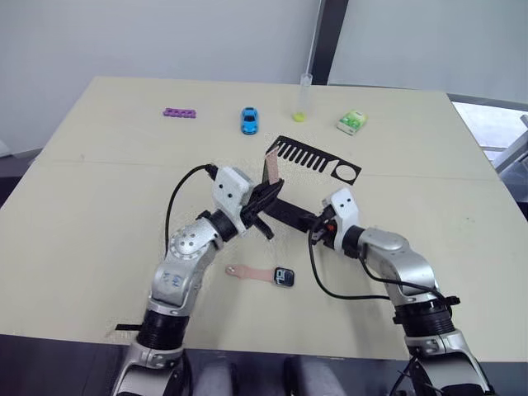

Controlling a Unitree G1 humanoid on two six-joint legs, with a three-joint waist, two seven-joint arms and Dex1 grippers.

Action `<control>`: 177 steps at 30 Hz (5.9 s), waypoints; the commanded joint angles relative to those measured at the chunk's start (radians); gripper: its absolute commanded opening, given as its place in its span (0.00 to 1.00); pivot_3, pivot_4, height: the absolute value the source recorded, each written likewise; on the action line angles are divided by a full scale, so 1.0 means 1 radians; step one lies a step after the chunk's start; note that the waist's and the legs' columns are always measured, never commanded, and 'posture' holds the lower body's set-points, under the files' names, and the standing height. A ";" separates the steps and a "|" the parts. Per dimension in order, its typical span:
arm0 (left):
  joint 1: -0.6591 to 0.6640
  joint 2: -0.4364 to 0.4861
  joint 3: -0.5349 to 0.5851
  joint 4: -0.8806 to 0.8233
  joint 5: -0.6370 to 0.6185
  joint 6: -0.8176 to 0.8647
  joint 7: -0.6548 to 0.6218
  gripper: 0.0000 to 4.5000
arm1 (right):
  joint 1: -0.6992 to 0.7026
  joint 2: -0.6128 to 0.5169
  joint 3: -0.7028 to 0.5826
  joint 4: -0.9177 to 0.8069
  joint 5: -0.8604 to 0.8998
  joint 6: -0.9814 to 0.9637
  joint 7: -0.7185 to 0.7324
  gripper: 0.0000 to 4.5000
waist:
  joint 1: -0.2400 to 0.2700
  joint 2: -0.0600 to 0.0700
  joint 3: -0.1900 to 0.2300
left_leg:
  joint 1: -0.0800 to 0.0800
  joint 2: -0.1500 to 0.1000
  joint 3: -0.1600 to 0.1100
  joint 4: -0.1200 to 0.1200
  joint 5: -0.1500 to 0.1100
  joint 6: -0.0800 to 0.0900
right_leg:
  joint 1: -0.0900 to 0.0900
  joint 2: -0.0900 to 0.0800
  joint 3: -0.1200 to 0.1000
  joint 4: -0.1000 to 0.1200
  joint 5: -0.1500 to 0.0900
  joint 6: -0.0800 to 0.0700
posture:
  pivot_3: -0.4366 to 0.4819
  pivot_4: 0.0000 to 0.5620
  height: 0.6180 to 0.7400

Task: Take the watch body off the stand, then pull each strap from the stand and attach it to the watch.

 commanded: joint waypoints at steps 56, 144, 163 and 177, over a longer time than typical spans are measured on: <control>-0.251 0.157 -0.079 0.124 -0.353 0.273 -0.603 0.00 | 0.103 -0.245 -0.253 -0.565 1.289 0.245 -0.204 0.71 | 0.001 0.000 0.005 | -0.004 0.001 -0.002 -0.001 -0.001 0.003 | 0.000 0.000 -0.001 -0.011 0.000 0.000 | 0.48 0.27 1.00; -0.243 0.145 -0.056 0.098 -0.391 0.322 -0.550 0.00 | 0.110 -0.186 -0.255 -0.577 1.302 0.181 -0.243 0.01 | 0.001 0.000 0.005 | -0.004 0.001 -0.002 -0.001 -0.001 0.003 | 0.000 0.000 -0.001 -0.012 0.000 0.000 | 0.48 0.27 1.00; -0.119 0.329 -0.247 0.165 0.007 -0.059 -0.623 0.99 | 0.379 -0.652 -0.368 -0.652 0.977 0.218 0.202 0.00 | 0.007 0.002 0.006 | -0.006 -0.001 -0.002 -0.003 -0.003 0.007 | 0.001 -0.002 -0.002 -0.018 0.000 0.000 | 0.48 0.27 1.00; -0.095 0.259 -0.324 0.223 0.196 -0.127 -0.527 0.99 | 0.543 -0.706 -0.383 -0.659 0.718 0.114 0.391 0.00 | 0.005 0.001 0.007 | -0.004 0.000 -0.002 -0.002 -0.003 0.008 | 0.001 -0.001 -0.001 -0.012 0.000 0.000 | 0.48 0.27 1.00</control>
